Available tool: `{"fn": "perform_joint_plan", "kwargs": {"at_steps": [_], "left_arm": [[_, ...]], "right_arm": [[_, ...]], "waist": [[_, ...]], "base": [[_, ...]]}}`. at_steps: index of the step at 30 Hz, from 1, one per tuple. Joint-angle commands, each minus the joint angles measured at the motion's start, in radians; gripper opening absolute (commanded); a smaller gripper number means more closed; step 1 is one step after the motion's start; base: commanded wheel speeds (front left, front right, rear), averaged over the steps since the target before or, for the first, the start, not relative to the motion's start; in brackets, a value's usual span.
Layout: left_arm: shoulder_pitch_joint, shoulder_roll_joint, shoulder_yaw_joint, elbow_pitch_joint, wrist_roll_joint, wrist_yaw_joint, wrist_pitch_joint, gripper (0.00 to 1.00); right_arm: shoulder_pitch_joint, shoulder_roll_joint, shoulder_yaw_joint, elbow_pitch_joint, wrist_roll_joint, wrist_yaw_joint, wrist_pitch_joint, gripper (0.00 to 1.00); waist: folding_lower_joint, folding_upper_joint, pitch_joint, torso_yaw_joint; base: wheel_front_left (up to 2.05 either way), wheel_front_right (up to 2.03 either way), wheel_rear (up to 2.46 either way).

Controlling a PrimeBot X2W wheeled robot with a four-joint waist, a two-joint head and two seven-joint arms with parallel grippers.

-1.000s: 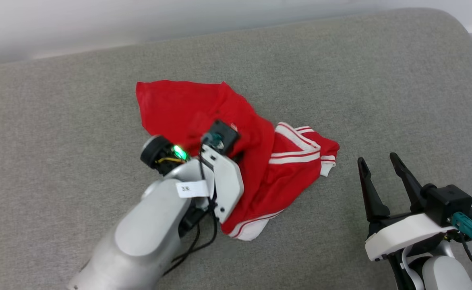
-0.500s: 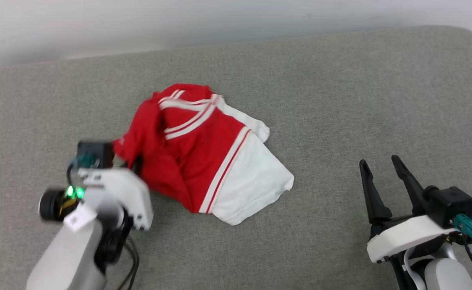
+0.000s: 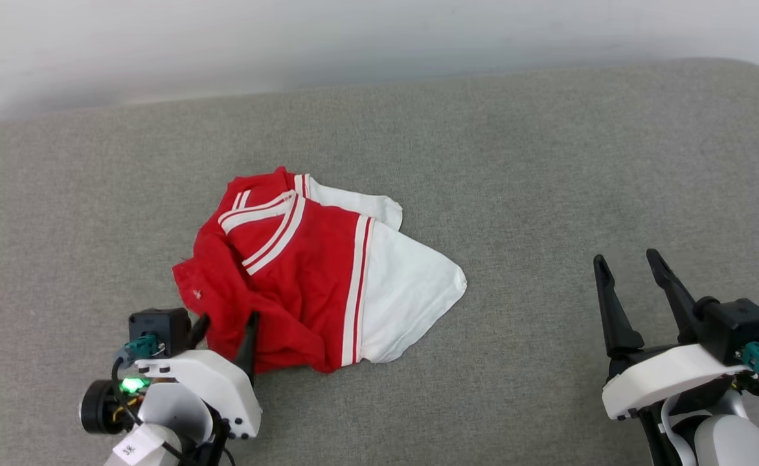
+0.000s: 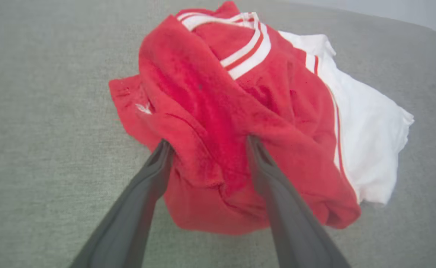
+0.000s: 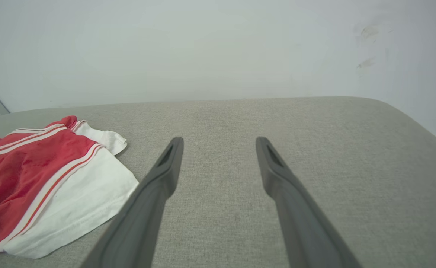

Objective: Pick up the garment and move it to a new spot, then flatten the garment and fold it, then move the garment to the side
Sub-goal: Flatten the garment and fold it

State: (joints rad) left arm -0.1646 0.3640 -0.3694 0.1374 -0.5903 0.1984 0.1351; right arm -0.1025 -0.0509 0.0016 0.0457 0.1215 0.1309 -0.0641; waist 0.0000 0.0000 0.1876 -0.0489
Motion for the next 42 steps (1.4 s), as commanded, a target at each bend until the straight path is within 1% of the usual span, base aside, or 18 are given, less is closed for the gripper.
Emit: {"fn": "perform_joint_plan", "kwargs": {"at_steps": [1, 7, 11, 14, 17, 19, 23, 25, 26, 27, 29, 30, 33, 36, 38, 39, 42], "left_arm": [[-0.011, 0.005, 0.003, -0.017, 0.025, 0.008, -0.039, 1.00], [-0.019, 0.009, 0.009, -0.072, 0.105, 0.027, -0.204, 1.00], [-0.001, 0.005, 0.015, -0.089, 0.139, 0.037, -0.310, 1.00], [0.014, 0.002, 0.021, -0.096, 0.147, 0.037, -0.353, 1.00], [0.026, -0.004, 0.023, -0.106, 0.153, 0.039, -0.371, 1.00], [0.029, -0.008, 0.020, -0.111, 0.157, 0.037, -0.377, 1.00], [0.007, -0.019, 0.015, -0.109, 0.158, 0.032, -0.384, 1.00], [-0.007, -0.029, 0.011, -0.110, 0.161, 0.025, -0.387, 1.00], [-0.013, -0.034, 0.010, -0.110, 0.162, 0.024, -0.388, 1.00], [-0.031, -0.053, 0.007, -0.105, 0.160, 0.018, -0.394, 1.00], [-0.044, -0.062, 0.009, -0.097, 0.158, 0.011, -0.394, 1.00], [-0.062, -0.083, 0.015, -0.080, 0.163, -0.006, -0.399, 1.00], [-0.077, -0.096, 0.022, -0.069, 0.166, -0.018, -0.401, 1.00], [-0.088, -0.110, 0.035, -0.064, 0.174, -0.030, -0.402, 1.00], [-0.088, -0.120, 0.042, -0.063, 0.184, -0.036, -0.402, 1.00], [-0.088, -0.120, 0.042, -0.063, 0.184, -0.036, -0.402, 1.00], [-0.084, -0.132, 0.058, -0.058, 0.194, -0.047, -0.402, 1.00]], "right_arm": [[0.000, 0.001, -0.004, -0.005, -0.009, 0.000, 0.005, 1.00], [0.026, 0.001, -0.008, -0.016, -0.018, 0.000, 0.025, 1.00], [0.033, 0.001, -0.009, -0.022, -0.018, 0.000, 0.034, 1.00], [0.040, 0.001, -0.015, -0.019, -0.012, 0.000, 0.037, 1.00], [0.037, 0.001, -0.026, -0.003, -0.005, 0.000, 0.048, 1.00], [0.017, 0.001, -0.041, 0.016, 0.024, 0.000, 0.063, 1.00], [-0.039, 0.001, -0.053, 0.088, 0.058, 0.000, 0.166, 1.00], [-0.080, 0.001, -0.044, 0.111, 0.087, 0.000, 0.229, 1.00], [-0.099, -0.012, -0.032, 0.123, 0.090, 0.000, 0.270, 1.00], [-0.163, -0.044, 0.007, 0.153, 0.119, 0.000, 0.427, 1.00], [-0.209, -0.071, 0.048, 0.159, 0.136, 0.000, 0.522, 1.00], [-0.275, -0.119, 0.153, 0.175, 0.179, 0.000, 0.678, 1.00], [-0.317, -0.150, 0.226, 0.193, 0.205, 0.000, 0.743, 1.00], [-0.342, -0.165, 0.268, 0.234, 0.231, 0.000, 0.788, 1.00], [-0.341, -0.165, 0.293, 0.276, 0.252, 0.000, 0.828, 1.00], [-0.341, -0.165, 0.293, 0.276, 0.252, 0.000, 0.828, 1.00], [-0.329, -0.162, 0.332, 0.333, 0.292, 0.000, 0.892, 1.00]], "waist": [[0.0000, 0.0000, -0.019, -0.002], [0.0000, 0.0000, -0.061, -0.004], [0.0000, 0.0000, -0.078, -0.007], [0.0000, 0.0000, -0.084, -0.004], [0.0000, 0.0000, -0.079, 0.011], [0.0000, 0.0000, -0.069, 0.028], [0.0000, 0.0000, -0.039, 0.078], [0.0000, 0.0000, -0.019, 0.109], [0.0000, 0.0000, -0.009, 0.122], [0.0000, 0.0000, 0.023, 0.160], [0.0000, 0.0000, 0.044, 0.181], [0.0000, 0.0000, 0.075, 0.209], [0.0000, 0.0000, 0.095, 0.223], [0.0000, 0.0000, 0.109, 0.230], [0.0000, 0.0000, 0.113, 0.232], [0.0000, 0.0000, 0.113, 0.232], [0.0000, 0.0000, 0.118, 0.229]], "base": [[0.00, 0.00, 0.00], [0.00, 0.00, 0.00], [0.00, 0.00, 0.00], [0.00, 0.00, 0.00], [0.00, 0.00, 0.00], [0.00, 0.00, 0.00], [0.00, 0.00, 0.00], [0.00, 0.00, 0.00], [0.00, 0.00, 0.00], [0.00, 0.00, 0.00], [0.00, 0.00, 0.00], [0.00, 0.00, 0.00], [0.00, 0.00, 0.00], [0.00, 0.00, 0.00], [0.00, 0.00, 0.00], [0.00, 0.00, 0.00], [0.00, 0.00, 0.00]]}}
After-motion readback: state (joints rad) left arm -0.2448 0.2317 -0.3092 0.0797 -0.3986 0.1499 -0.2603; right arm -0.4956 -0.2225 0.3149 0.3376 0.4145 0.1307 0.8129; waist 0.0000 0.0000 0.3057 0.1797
